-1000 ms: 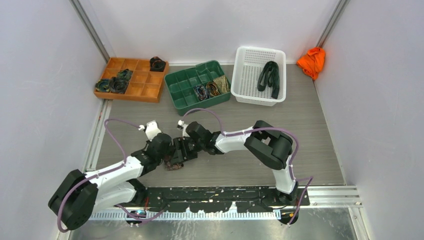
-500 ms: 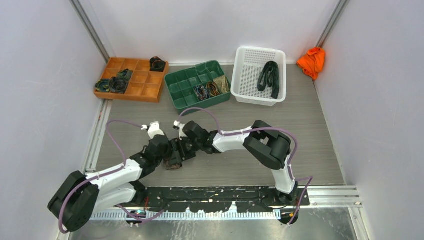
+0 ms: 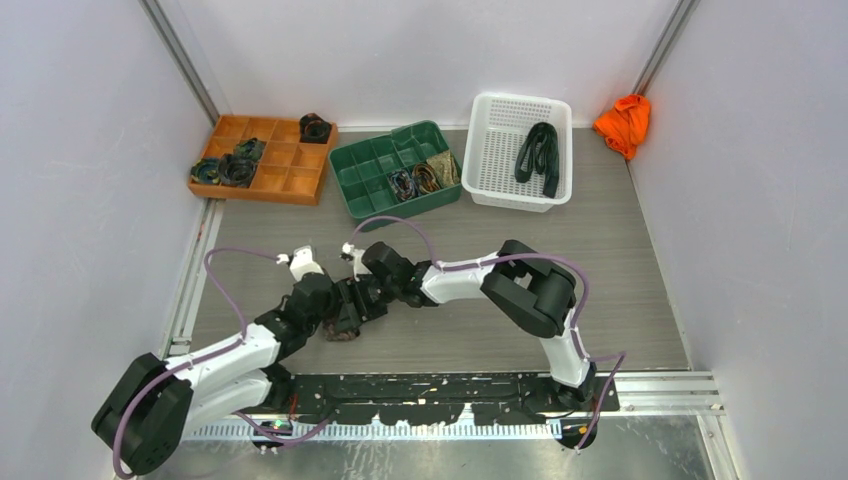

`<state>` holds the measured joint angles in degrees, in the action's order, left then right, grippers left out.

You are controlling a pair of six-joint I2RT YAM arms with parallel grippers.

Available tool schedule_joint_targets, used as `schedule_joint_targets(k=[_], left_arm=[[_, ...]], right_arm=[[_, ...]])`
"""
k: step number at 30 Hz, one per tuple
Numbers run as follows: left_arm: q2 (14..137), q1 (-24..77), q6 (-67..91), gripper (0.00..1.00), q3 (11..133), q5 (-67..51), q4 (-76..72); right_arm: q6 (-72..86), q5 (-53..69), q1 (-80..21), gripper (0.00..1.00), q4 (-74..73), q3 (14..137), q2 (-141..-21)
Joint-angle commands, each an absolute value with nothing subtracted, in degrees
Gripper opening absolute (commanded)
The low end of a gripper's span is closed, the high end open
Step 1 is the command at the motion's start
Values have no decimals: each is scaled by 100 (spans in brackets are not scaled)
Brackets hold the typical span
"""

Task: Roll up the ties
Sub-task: Roll the tie at the center of the board.

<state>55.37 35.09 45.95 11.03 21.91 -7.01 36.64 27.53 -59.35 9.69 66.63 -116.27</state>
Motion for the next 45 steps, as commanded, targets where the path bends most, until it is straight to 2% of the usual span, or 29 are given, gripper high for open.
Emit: schedule_joint_targets(k=[1,10,18,31,36,39,45], left_arm=[[5105,3704,4879,0,981,1085,-99],[3401,3705,5361,0,808,1209,1209],[2735,3700,5494,0,815,1316,1802],[2740,3705,5440,0,919,1440,2002],[2635,3705,5805,0,1471,2775,2844],[2682,3701,5848,0,1652,3442,2825],[3686,3704,6341,0,1800,3876,3035]], right_arm=[[3933,865,-5559,70,938,6419,-12126],[5093,172,-5577,68,1959,5461,-11946],[5135,-273,-5580,67,1901,5247,-11779],[4836,392,-5575,67,1745,5606,-11982],[4746,697,-5572,68,1700,5637,-11992],[4726,871,-5573,68,1739,5649,-12051],[4705,1161,-5574,68,1853,5632,-12059]])
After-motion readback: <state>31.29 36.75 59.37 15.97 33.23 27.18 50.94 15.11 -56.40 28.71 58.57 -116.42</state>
